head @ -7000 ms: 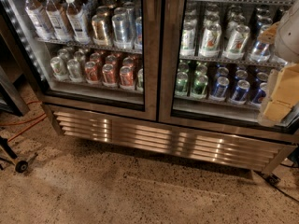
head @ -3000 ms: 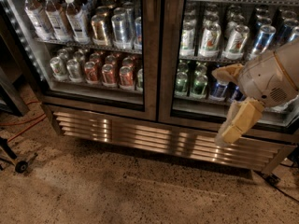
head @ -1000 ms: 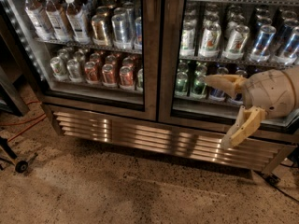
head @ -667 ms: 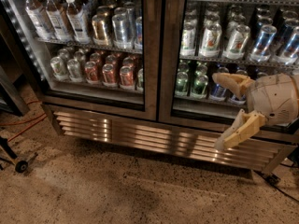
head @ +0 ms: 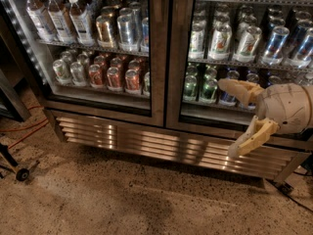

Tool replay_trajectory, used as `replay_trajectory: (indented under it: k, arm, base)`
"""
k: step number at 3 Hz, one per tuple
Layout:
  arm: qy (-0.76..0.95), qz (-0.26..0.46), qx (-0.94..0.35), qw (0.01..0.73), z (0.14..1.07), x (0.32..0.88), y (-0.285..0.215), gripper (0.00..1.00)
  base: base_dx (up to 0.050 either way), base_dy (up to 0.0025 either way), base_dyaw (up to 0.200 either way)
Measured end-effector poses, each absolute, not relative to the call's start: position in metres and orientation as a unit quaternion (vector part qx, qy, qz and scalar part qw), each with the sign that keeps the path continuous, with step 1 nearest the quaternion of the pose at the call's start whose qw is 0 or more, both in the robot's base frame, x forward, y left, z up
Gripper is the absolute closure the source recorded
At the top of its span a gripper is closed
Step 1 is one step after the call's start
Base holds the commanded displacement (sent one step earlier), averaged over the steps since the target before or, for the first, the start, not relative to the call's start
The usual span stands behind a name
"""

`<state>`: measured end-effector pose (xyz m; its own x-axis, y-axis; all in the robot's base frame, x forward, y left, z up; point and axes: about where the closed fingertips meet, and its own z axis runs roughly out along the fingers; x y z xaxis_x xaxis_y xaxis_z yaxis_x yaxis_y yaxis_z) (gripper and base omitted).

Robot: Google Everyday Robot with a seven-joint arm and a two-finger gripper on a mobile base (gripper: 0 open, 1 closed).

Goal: Open left fridge door

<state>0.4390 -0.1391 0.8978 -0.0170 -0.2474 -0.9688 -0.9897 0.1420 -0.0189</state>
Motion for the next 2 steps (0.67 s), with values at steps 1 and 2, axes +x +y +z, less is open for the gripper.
replay_trajectory:
  k: [1, 2]
  arm:
    - [0.518, 0.504, -0.474, 0.504, 0.9000, 0.4391, -0.1415, 0.00]
    - [0.512, 0.517, -0.464, 0.505, 0.8973, 0.4411, -0.1415, 0.00]
  base:
    - [0.000, 0.00000, 0.000]
    - [0.000, 0.00000, 0.000]
